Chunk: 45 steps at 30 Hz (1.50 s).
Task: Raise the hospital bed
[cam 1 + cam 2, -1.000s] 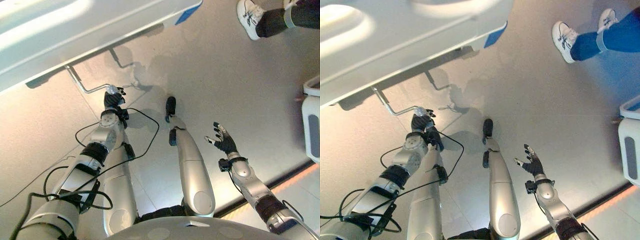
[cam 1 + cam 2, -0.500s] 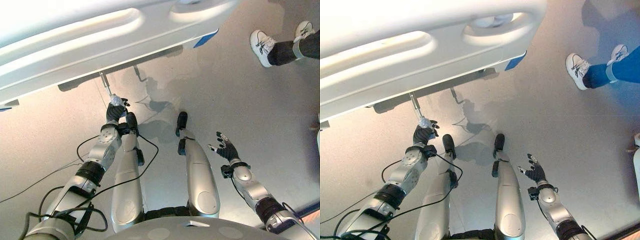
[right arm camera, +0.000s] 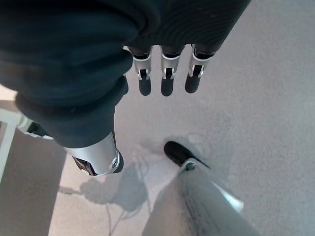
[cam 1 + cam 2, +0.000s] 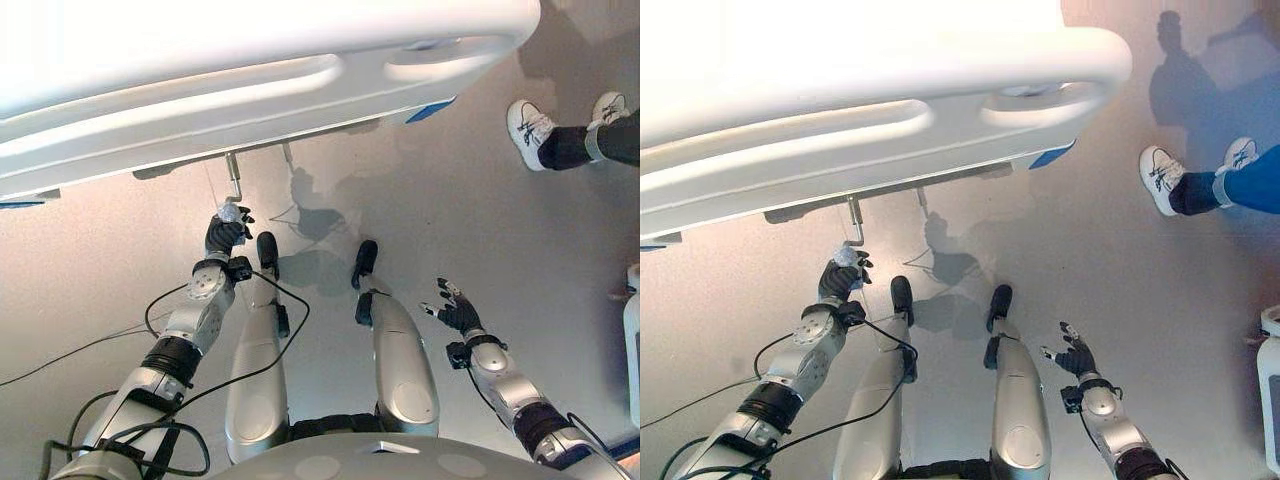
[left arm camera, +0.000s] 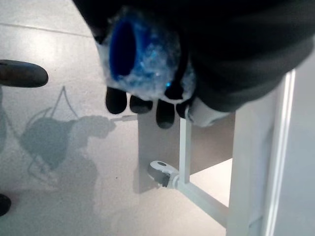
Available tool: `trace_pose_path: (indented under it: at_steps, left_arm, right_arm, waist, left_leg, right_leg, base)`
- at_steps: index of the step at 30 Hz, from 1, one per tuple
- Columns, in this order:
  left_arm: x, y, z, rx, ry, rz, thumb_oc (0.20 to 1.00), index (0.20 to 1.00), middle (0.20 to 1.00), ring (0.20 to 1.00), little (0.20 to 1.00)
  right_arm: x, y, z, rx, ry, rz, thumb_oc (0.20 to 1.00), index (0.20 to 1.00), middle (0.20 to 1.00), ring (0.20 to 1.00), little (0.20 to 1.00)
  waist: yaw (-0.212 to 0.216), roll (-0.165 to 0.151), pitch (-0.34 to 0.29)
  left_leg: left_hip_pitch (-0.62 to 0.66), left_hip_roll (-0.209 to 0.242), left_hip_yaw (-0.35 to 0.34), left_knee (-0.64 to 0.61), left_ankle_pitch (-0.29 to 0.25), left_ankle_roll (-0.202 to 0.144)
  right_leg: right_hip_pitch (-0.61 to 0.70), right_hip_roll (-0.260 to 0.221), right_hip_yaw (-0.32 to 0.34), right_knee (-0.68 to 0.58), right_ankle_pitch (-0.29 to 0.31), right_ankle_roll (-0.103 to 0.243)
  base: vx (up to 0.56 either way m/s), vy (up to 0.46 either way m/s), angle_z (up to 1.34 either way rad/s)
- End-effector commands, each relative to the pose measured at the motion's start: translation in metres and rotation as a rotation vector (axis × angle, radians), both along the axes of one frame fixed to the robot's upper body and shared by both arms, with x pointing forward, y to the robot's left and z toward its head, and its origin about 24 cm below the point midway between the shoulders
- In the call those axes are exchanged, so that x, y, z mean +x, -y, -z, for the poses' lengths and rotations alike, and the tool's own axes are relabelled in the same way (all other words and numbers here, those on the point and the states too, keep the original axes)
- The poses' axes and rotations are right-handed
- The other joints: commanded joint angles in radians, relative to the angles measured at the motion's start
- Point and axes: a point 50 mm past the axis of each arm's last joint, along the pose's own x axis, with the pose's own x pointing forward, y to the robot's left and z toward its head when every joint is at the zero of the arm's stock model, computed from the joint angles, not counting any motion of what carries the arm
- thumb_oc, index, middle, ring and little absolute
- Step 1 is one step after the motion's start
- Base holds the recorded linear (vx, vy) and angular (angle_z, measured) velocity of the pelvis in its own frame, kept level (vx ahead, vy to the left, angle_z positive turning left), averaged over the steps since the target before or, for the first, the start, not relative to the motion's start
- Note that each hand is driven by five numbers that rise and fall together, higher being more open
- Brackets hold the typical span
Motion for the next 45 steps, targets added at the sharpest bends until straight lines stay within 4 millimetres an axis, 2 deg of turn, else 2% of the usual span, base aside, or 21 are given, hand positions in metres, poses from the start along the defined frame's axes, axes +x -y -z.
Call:
trace_pose_path:
  at_steps: [1, 12, 15, 18, 20, 24, 28, 36, 41, 42, 45]
  left_arm:
    - [-0.004, -0.022, -0.047, 0.027, 0.269, -0.016, 0.200, 0.200, 0.200, 0.200, 0.200]
    - [-0.008, -0.058, -0.031, 0.094, 0.164, -0.140, 0.200, 0.200, 0.200, 0.200, 0.200]
    - [-0.003, -0.075, -0.030, 0.129, 0.127, -0.204, 0.200, 0.200, 0.200, 0.200, 0.200]
    - [0.001, -0.082, -0.034, 0.146, 0.123, -0.230, 0.200, 0.200, 0.200, 0.200, 0.200]
    - [0.006, -0.093, -0.039, 0.170, 0.112, -0.274, 0.200, 0.200, 0.200, 0.200, 0.200]
    - [0.014, -0.100, -0.048, 0.192, 0.110, -0.307, 0.200, 0.200, 0.200, 0.200, 0.200]
    - [0.025, -0.112, -0.064, 0.238, 0.109, -0.357, 0.200, 0.200, 0.200, 0.200, 0.200]
    - [0.046, -0.120, -0.092, 0.306, 0.099, -0.412, 0.200, 0.200, 0.200, 0.200, 0.200]
    - [0.054, -0.122, -0.107, 0.328, 0.107, -0.437, 0.200, 0.200, 0.200, 0.200, 0.200]
    - [0.057, -0.122, -0.115, 0.337, 0.120, -0.448, 0.200, 0.200, 0.200, 0.200, 0.200]
    - [0.061, -0.121, -0.119, 0.355, 0.114, -0.448, 0.200, 0.200, 0.200, 0.200, 0.200]
  right_arm:
    - [-0.028, 0.010, 0.017, -0.008, -0.102, 0.035, 1.000, 1.000, 1.000, 1.000, 1.000]
    - [-0.031, 0.007, 0.017, 0.006, -0.101, 0.026, 1.000, 1.000, 1.000, 1.000, 1.000]
    - [-0.028, 0.005, 0.013, 0.017, -0.074, 0.014, 1.000, 1.000, 1.000, 1.000, 1.000]
    - [-0.026, 0.005, 0.011, 0.021, -0.062, 0.018, 1.000, 1.000, 1.000, 1.000, 1.000]
    - [-0.019, 0.001, 0.004, 0.030, -0.019, -0.002, 1.000, 1.000, 1.000, 1.000, 1.000]
    - [-0.013, -0.001, -0.003, 0.035, 0.021, -0.016, 1.000, 1.000, 1.000, 1.000, 1.000]
    - [-0.001, -0.007, -0.020, 0.052, 0.111, -0.046, 1.000, 1.000, 1.000, 1.000, 1.000]
    - [0.008, -0.015, -0.039, 0.073, 0.207, -0.088, 1.000, 1.000, 1.000, 1.000, 1.000]
    - [0.011, -0.019, -0.052, 0.084, 0.266, -0.114, 1.000, 1.000, 1.000, 1.000, 1.000]
    - [0.012, -0.021, -0.057, 0.077, 0.293, -0.133, 1.000, 1.000, 1.000, 1.000, 1.000]
    - [0.014, -0.024, -0.064, 0.083, 0.328, -0.147, 1.000, 1.000, 1.000, 1.000, 1.000]
  waist:
    - [0.033, -0.032, -0.087]
    - [0.055, -0.080, -0.091]
    - [0.049, -0.100, -0.080]
    - [0.047, -0.114, -0.072]
    - [0.036, -0.135, -0.055]
    - [0.025, -0.149, -0.038]
    - [0.005, -0.173, -0.014]
    - [-0.042, -0.179, -0.014]
    - [-0.071, -0.169, -0.014]
    - [-0.085, -0.161, -0.014]
    - [-0.102, -0.152, -0.014]
  left_leg:
    - [-0.015, -0.070, 0.012, 0.087, -0.118, 0.038]
    - [-0.051, -0.079, -0.024, 0.090, -0.118, 0.043]
    - [-0.083, -0.082, -0.026, 0.099, -0.122, 0.044]
    - [-0.104, -0.082, -0.027, 0.114, -0.127, 0.044]
    - [-0.141, -0.080, -0.026, 0.145, -0.138, 0.043]
    - [-0.176, -0.078, -0.023, 0.174, -0.153, 0.044]
    - [-0.241, -0.067, -0.012, 0.213, -0.170, 0.043]
    - [-0.340, -0.056, 0.001, 0.267, -0.187, 0.044]
    - [-0.422, -0.044, 0.013, 0.338, -0.206, 0.046]
    - [-0.452, -0.036, 0.017, 0.364, -0.211, 0.047]
    - [-0.504, -0.021, 0.023, 0.410, -0.218, 0.047]
  right_leg:
    - [0.033, 0.016, -0.023, -0.138, 0.147, 0.057]
    - [0.043, 0.000, -0.068, -0.152, 0.151, 0.073]
    - [0.027, -0.002, -0.071, -0.149, 0.153, 0.077]
    - [0.017, -0.002, -0.074, -0.147, 0.153, 0.077]
    - [-0.006, -0.001, -0.071, -0.142, 0.156, 0.078]
    - [-0.033, 0.001, -0.066, -0.132, 0.156, 0.078]
    - [-0.093, 0.008, -0.050, -0.123, 0.161, 0.075]
    - [-0.204, 0.009, -0.032, -0.081, 0.148, 0.067]
    - [-0.298, 0.006, -0.009, -0.021, 0.133, 0.056]
    - [-0.338, 0.005, 0.002, 0.003, 0.126, 0.051]
    - [-0.410, 0.003, 0.017, 0.053, 0.118, 0.042]
  base:
    - [0.07, 0.073, 0.14]
    - [0.04, 0.052, 0.15]
    - [0.02, 0.050, 0.11]
    - [0.01, 0.039, 0.11]
    - [0.00, 0.026, 0.11]
    - [0.00, 0.015, 0.04]
    - [-0.03, 0.033, -0.05]
    - [-0.01, 0.008, -0.03]
    - [-0.03, 0.001, -0.16]
    - [-0.02, -0.038, -0.08]
    - [-0.01, -0.059, -0.17]
